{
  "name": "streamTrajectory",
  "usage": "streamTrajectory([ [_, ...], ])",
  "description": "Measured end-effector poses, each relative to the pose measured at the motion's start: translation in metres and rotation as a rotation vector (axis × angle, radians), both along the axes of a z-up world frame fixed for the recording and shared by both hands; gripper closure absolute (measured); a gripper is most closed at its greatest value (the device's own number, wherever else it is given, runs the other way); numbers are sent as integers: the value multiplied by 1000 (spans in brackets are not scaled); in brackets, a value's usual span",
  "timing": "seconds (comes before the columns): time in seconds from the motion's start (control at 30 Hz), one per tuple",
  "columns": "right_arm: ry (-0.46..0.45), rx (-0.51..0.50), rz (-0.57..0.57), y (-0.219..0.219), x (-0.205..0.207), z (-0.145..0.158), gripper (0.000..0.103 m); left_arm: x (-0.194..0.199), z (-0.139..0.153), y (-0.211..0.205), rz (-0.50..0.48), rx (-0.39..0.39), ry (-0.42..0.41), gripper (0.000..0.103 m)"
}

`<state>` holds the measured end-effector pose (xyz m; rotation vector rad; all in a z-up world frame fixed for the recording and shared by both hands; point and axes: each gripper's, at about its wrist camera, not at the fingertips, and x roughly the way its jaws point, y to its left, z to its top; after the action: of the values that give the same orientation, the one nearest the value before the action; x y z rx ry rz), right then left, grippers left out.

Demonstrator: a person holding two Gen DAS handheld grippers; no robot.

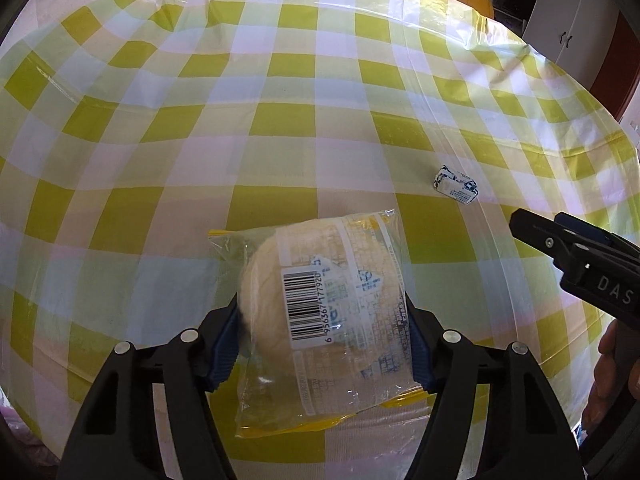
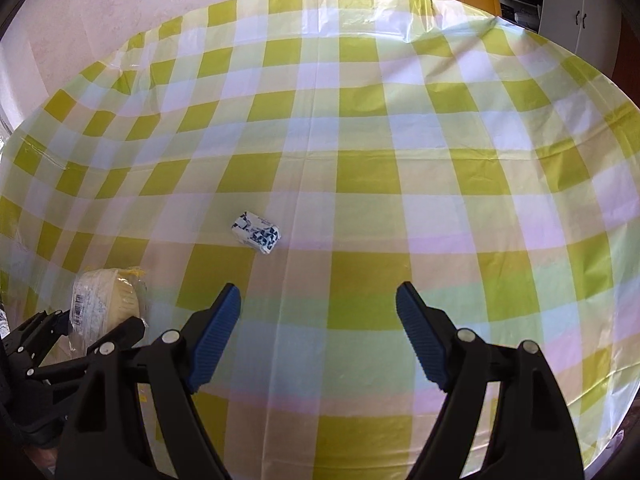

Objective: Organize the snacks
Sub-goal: 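Grasp the round bread bun with left tool while right tool grasps the blue-white candy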

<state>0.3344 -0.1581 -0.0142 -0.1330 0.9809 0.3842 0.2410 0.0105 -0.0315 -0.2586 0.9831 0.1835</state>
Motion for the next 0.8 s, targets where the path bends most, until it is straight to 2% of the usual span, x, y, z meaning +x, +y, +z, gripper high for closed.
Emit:
streamTrajectory([
  [0.2,28,30,-42,33,13,-8,23,-2,0,6,13,-36,-29,37],
  [0.43,54,11,-182,54,32,-17,25,-9,0,21,63,-91,-60,37],
  [0.47,56,3,-195,56,33,-18,29,-10,0,22,66,-94,-62,37],
  [0.5,59,-10,-211,58,35,-20,40,-10,0,24,69,-100,-65,37],
  [0.53,62,-19,-229,59,36,-22,43,-11,0,25,72,-106,-68,37],
  [0.7,38,-50,-254,61,33,-25,57,-13,0,29,81,-121,-75,37],
  [0.77,25,-38,-256,55,30,-24,68,-13,0,29,83,-124,-75,37],
  [0.8,25,-17,-245,52,28,-24,68,-14,-1,30,84,-125,-76,37],
])
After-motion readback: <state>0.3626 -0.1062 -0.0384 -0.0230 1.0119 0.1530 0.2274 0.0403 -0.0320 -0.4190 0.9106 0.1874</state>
